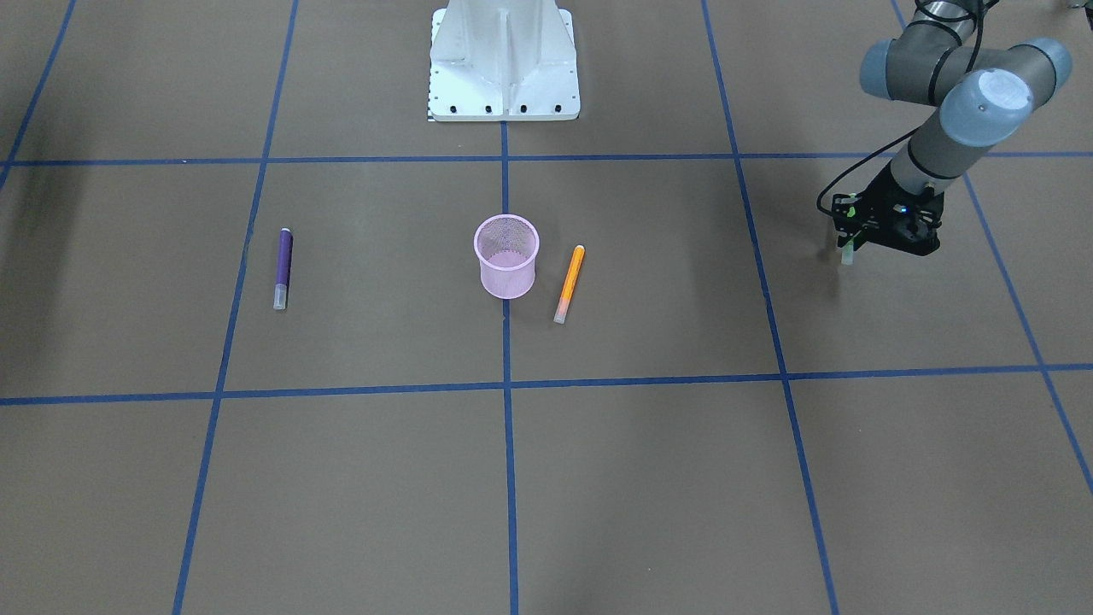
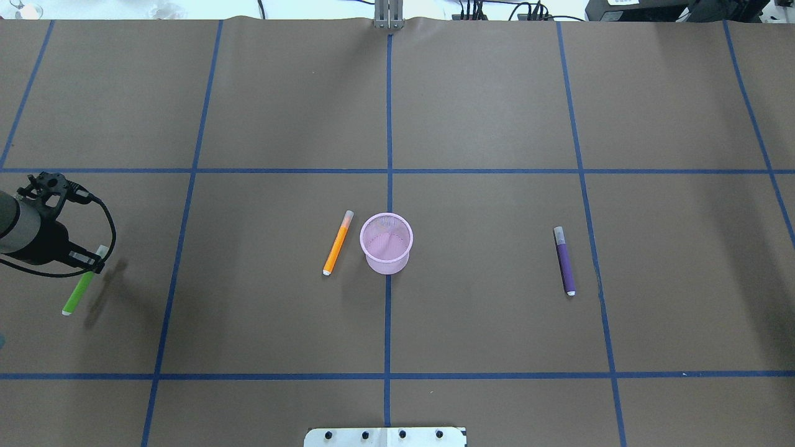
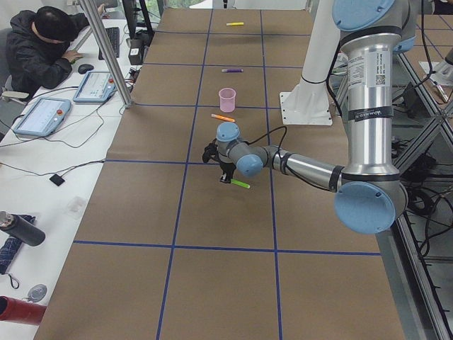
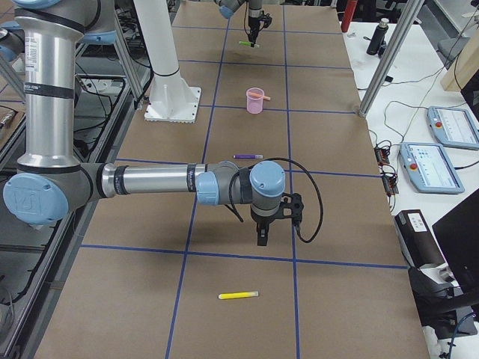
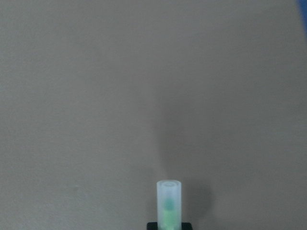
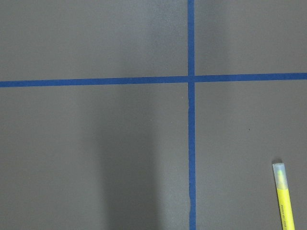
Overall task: Collect pens into pen holder
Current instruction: 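Lift the green marker upright with the left gripper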
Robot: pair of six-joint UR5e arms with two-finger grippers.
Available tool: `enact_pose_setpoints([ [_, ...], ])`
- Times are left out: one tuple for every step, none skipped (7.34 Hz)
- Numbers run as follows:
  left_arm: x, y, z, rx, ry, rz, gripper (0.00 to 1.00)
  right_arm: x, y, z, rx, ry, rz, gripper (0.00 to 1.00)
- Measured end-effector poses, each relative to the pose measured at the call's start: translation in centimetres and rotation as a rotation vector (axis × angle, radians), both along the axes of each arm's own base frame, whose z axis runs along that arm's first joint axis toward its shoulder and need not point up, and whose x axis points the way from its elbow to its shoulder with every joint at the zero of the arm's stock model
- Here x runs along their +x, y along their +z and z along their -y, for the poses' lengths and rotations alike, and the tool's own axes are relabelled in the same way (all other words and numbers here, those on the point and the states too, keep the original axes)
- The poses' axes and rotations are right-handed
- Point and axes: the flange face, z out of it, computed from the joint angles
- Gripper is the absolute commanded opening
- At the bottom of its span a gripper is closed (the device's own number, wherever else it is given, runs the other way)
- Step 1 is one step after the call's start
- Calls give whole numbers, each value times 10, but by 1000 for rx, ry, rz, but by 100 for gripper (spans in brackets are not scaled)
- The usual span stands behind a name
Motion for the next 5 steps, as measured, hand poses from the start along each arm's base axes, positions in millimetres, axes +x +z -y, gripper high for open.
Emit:
enact_pose_setpoints([
  [-20, -27, 11, 32, -51, -37, 0, 0, 0, 2, -2, 2, 0, 100],
  [-33, -52, 26, 46, -112, -72, 0, -1, 4, 1, 0, 1, 0, 100],
  [-42, -78, 42, 54, -175, -109, 0, -1, 13, 1, 17, -1, -1, 100],
  [-48, -102, 56, 71, -222, -142, 0, -2, 31, 1, 37, -4, -2, 100],
  [-52, -130, 68, 99, -265, -175, 0, -2, 55, 0, 59, -5, -2, 100],
])
